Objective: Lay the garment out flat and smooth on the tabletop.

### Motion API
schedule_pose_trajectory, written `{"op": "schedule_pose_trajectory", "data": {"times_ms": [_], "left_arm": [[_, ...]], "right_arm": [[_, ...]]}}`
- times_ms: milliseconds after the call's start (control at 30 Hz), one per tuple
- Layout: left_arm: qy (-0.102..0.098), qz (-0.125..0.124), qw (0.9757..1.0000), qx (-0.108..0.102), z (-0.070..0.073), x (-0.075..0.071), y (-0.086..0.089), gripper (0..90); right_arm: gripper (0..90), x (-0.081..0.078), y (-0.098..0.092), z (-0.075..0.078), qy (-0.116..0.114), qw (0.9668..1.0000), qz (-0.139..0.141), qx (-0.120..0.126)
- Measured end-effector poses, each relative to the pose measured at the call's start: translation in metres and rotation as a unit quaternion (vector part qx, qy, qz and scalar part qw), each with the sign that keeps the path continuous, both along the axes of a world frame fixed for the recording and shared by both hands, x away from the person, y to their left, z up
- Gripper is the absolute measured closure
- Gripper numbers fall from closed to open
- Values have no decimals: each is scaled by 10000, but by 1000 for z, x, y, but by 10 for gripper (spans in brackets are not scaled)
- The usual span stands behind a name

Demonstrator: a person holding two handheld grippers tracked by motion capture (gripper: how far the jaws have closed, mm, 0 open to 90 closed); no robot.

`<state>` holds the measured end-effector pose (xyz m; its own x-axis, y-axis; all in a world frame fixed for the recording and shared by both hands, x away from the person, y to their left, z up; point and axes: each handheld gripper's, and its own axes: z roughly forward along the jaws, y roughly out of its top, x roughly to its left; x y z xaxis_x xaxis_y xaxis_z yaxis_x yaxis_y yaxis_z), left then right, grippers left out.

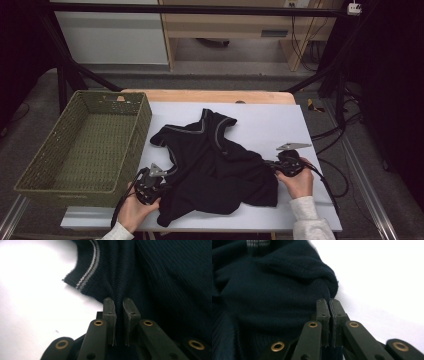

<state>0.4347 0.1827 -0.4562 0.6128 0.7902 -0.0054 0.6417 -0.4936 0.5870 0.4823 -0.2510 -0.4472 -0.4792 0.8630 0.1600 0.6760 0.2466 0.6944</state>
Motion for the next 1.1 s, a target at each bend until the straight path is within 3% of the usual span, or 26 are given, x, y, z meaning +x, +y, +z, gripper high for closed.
{"op": "schedule_pose_trajectory", "data": {"times_ms": [67, 133, 233, 400, 433, 500, 600, 667, 767, 833, 900, 967, 1100], "left_arm": [[-289, 181, 9993, 172, 7, 10, 2, 827], [-337, 338, 9988, 74, 12, 21, 5, 827], [-483, 516, 9974, 97, 18, 36, 3, 826], [-639, 774, 9942, 375, 13, 59, -5, 822], [-587, 841, 9942, 318, 11, 63, -4, 819], [-480, 906, 9946, 161, 8, 68, -3, 808], [-574, 839, 9948, -64, 11, 60, -2, 740], [-657, 779, 9940, -399, 16, 49, 1, 636], [-703, 580, 9922, -847, 23, 31, 1, 484], [-784, 382, 9919, -927, 26, 18, -2, 435], [-720, 221, 9919, -1018, 26, 10, -8, 376], [-712, 74, 9926, -979, 27, 5, -15, 350], [-441, -176, 9930, -1078, 20, 4, -32, 350]], "right_arm": [[879, -1, -15, 1, -59, 9998, -211, 20], [880, -2, -29, 3, -133, 9990, -421, 7], [879, -1, -46, 5, -279, 9975, -656, 9], [871, 13, -46, 4, -468, 9965, -676, -165], [861, 15, -44, 3, -421, 9968, -666, -161], [708, 17, -42, 0, -457, 9966, -677, -89], [504, 13, -39, -1, -455, 9975, -526, 130], [482, 4, -37, 1, -588, 9970, -420, 284], [436, -7, -34, 9, -596, 9970, -281, 400], [399, -16, -30, 11, -574, 9973, -149, 443], [380, -25, -25, 12, -503, 9973, -56, 526], [368, -31, -22, 13, -487, 9974, 59, 534], [359, -40, -19, 14, -490, 9966, 187, 628]]}}
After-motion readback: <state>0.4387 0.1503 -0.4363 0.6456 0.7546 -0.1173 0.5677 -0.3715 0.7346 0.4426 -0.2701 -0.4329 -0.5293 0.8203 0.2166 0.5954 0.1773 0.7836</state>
